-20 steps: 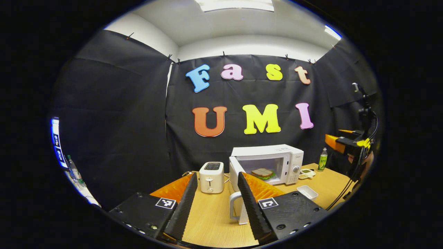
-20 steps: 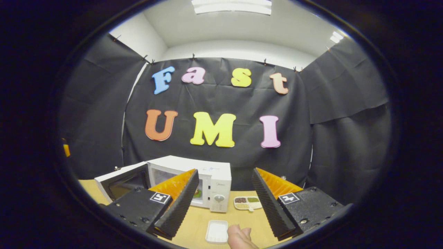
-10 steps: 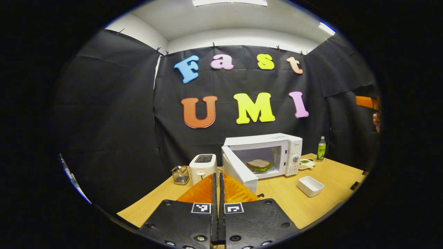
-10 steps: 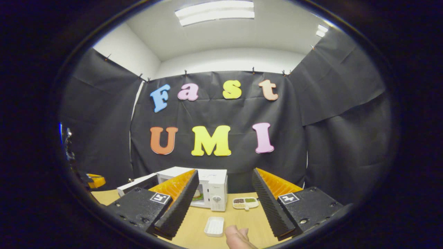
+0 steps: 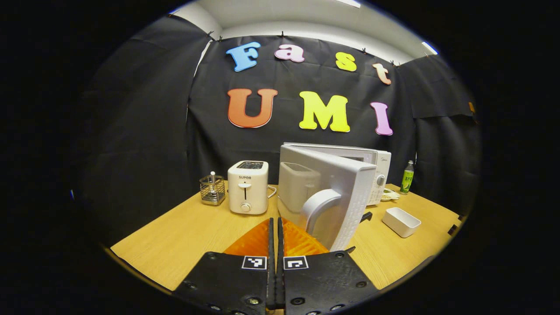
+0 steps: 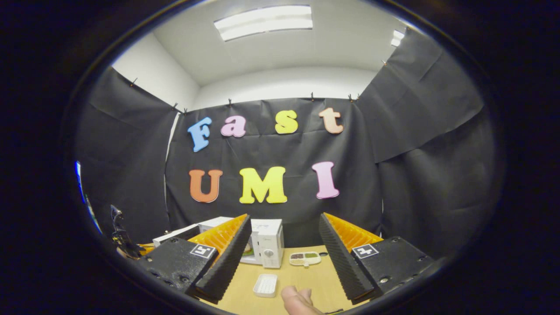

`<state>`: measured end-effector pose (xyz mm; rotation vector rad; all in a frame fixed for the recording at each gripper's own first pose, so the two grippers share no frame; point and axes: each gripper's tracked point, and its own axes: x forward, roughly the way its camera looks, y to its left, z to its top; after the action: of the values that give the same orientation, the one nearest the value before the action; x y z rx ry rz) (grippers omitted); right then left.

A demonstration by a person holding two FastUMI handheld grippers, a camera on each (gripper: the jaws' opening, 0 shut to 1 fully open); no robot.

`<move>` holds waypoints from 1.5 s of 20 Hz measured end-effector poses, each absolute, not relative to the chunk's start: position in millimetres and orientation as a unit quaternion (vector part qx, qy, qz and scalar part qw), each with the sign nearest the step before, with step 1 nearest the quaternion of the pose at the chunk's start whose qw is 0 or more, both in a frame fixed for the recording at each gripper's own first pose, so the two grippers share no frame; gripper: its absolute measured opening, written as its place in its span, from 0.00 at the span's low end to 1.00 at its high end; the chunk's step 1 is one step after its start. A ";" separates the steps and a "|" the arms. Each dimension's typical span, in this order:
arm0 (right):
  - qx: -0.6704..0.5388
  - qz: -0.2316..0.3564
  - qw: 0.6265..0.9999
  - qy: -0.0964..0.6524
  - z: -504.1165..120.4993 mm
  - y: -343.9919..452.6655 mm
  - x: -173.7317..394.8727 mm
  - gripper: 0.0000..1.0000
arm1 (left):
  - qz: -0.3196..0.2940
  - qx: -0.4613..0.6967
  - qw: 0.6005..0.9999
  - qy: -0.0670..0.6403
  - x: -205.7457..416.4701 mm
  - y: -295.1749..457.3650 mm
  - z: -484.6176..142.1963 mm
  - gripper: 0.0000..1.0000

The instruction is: Open the microwave oven with the left hand, put the food in, and close the microwave oven.

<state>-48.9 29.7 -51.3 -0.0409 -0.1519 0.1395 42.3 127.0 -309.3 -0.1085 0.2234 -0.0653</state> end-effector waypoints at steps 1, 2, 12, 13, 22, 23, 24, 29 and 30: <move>-0.021 0.069 0.995 -0.075 -52.4 28.8 -47.9 0.92 | -0.035 -0.054 0.992 0.112 43.2 126.2 -312.4 0.00; -0.021 0.068 0.995 -0.073 -53.4 27.7 -47.8 0.92 | -0.040 -0.054 0.991 0.113 44.4 122.4 -314.4 0.00; -0.003 0.065 0.996 -0.059 -67.9 9.5 -44.7 0.98 | -0.097 -0.046 0.989 0.098 55.1 66.0 -312.1 0.00; -0.001 0.063 0.996 -0.058 -68.4 7.7 -41.8 0.99 | -0.105 -0.050 0.988 0.097 58.8 57.5 -312.3 0.00; 0.015 0.062 0.997 -0.042 -81.9 -6.2 -18.5 0.99 | -0.153 -0.046 0.982 0.099 106.8 -11.8 -308.2 0.00; 0.016 0.061 0.997 -0.040 -84.0 -7.6 -14.2 0.99 | -0.161 -0.049 0.981 0.099 113.2 -22.0 -306.8 0.00; 0.017 0.064 0.997 -0.036 -86.7 -7.6 -10.4 0.99 | -0.167 -0.050 0.980 0.100 119.1 -30.8 -308.0 0.00; 0.016 0.067 0.997 -0.023 -98.5 -15.6 9.4 0.98 | -0.187 -0.032 0.976 0.103 147.7 -70.8 -312.0 0.00; 0.014 0.067 0.997 -0.021 -100.9 -17.8 14.1 0.99 | -0.188 -0.028 0.976 0.104 155.0 -77.6 -314.0 0.00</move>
<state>14.1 -17.8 -100.9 0.0284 -0.0421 0.1339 155.0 -77.6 -314.0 -0.0565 0.2091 -0.3781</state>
